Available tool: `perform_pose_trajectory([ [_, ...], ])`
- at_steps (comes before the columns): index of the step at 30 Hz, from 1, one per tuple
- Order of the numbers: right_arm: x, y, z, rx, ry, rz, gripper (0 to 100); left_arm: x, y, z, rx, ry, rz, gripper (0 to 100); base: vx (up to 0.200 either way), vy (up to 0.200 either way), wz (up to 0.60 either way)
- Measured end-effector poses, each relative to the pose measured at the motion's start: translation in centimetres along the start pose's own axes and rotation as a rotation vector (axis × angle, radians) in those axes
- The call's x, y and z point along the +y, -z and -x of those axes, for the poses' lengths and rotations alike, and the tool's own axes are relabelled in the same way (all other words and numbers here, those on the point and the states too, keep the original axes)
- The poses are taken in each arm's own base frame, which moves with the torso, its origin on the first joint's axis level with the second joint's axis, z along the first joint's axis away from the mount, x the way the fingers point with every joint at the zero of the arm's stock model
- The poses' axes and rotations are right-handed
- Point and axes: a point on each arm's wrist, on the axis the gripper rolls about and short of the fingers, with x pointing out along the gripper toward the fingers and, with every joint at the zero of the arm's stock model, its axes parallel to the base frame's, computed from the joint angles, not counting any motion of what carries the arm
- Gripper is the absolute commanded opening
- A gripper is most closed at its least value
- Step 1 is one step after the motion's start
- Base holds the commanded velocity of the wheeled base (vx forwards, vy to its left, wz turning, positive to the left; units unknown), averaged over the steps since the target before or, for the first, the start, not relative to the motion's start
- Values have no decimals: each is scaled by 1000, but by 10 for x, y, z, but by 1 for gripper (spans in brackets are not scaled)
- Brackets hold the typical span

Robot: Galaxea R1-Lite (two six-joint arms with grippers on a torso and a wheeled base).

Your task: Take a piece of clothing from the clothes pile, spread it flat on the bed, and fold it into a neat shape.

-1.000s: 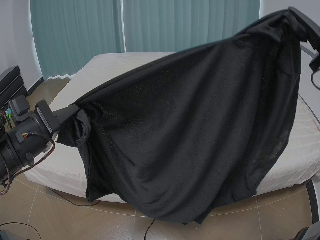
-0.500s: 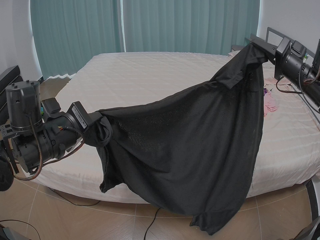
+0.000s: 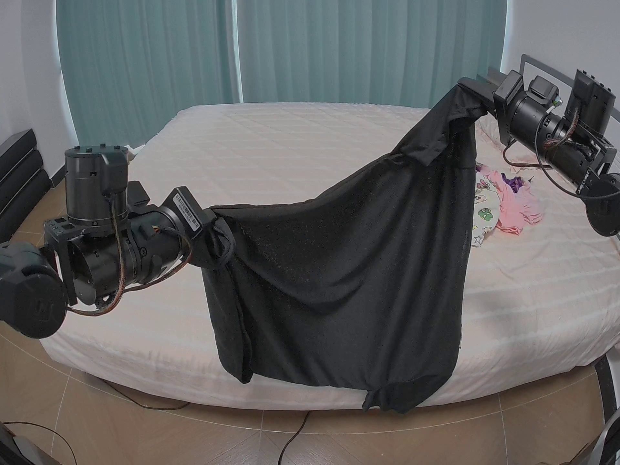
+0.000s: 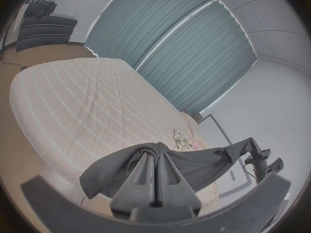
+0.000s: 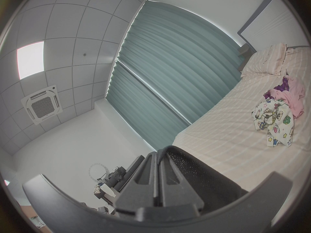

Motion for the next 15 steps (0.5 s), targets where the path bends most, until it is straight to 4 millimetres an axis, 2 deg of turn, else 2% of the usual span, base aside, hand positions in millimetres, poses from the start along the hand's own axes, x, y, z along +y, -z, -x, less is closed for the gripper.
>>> perform_pose_trajectory([
  [15, -32, 7, -15, 16, 63, 33, 0, 11, -4, -42, 9, -58, 3, 0, 200, 0, 0],
])
